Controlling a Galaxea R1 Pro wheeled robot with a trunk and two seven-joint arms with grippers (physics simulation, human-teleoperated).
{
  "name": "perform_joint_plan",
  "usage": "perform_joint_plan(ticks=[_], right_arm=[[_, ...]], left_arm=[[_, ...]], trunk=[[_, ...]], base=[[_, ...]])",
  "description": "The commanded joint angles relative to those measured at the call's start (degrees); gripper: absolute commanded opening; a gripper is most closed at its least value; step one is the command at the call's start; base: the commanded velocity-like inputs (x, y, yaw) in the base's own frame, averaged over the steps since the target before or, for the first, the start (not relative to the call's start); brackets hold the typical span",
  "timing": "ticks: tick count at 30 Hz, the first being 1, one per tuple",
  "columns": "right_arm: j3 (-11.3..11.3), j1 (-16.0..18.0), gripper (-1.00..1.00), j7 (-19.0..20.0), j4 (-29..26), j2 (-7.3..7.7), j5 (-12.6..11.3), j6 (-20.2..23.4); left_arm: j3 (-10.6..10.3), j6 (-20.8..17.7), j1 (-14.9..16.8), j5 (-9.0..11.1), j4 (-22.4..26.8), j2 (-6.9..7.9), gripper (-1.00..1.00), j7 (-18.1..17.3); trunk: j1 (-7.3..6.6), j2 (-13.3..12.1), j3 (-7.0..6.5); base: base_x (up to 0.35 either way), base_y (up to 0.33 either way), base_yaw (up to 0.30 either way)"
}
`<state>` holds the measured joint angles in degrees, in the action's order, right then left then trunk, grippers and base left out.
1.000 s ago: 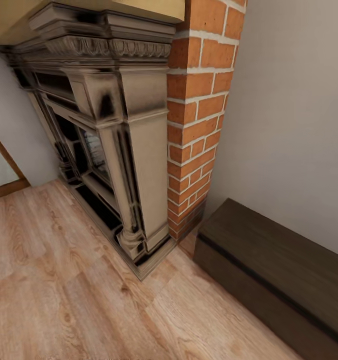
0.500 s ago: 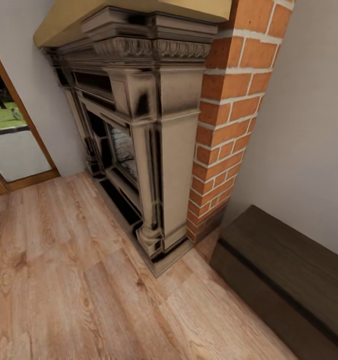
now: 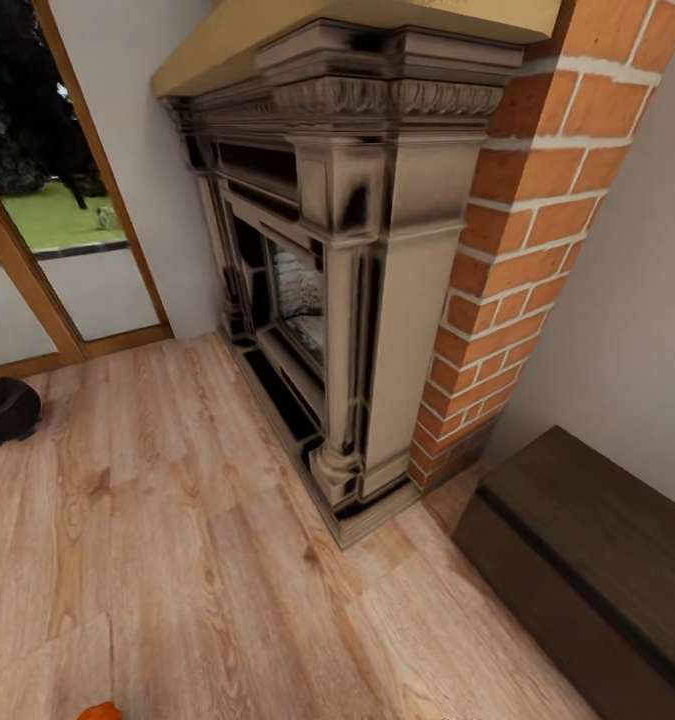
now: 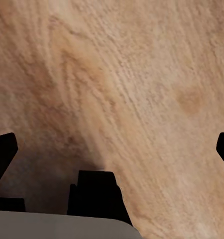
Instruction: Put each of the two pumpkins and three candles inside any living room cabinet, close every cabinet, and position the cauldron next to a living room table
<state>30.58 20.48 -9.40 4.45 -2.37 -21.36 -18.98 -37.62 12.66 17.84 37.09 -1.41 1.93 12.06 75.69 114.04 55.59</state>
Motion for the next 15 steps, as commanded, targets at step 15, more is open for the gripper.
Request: perform_joint_plan(ticks=[15], right_arm=[[0.0,0.0,1.0,0.0,0.02,0.09,-0.09,-0.06]], left_arm=[[0.0,0.0,0.0,0.0,-0.01,0.09,1.0,0.0]], trunk=[[0.0,0.0,0.0]], base=[[-0.197,0.0,0.286]])
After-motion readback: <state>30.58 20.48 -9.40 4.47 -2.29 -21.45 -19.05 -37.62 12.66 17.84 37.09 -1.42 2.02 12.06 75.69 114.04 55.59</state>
